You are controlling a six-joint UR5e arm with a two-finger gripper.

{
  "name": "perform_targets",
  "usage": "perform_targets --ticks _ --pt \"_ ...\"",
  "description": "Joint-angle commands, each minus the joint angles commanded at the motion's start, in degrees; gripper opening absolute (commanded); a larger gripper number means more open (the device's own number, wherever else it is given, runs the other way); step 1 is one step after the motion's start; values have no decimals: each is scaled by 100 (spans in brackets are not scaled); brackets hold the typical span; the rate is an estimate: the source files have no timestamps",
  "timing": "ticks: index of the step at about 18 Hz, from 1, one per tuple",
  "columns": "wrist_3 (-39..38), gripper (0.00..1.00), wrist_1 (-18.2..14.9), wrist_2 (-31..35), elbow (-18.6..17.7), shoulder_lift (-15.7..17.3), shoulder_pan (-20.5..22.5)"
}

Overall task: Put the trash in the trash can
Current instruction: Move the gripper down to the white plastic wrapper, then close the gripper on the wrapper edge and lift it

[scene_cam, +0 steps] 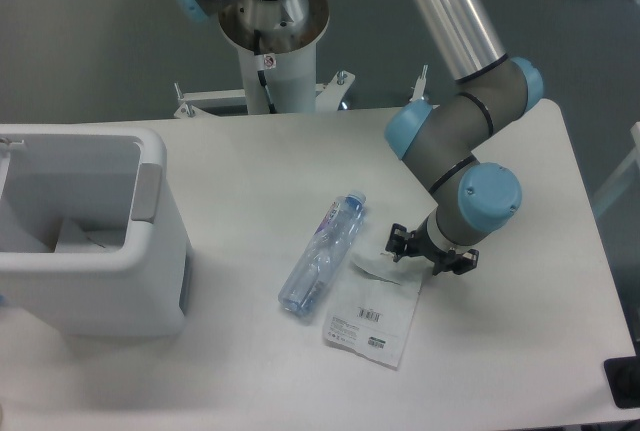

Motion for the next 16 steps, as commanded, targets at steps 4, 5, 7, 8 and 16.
perform_targets --ticks 4,5,7,8,16 --pt "-158 1 -9 0 9 9 -9" --pt "-158 0 -9 -9 9 17 -9" --pt "-158 0 -9 -9 79 35 9" --pt "-158 0 0 -9 105 61 17" --pt "-211 0 -35 -114 580 430 175"
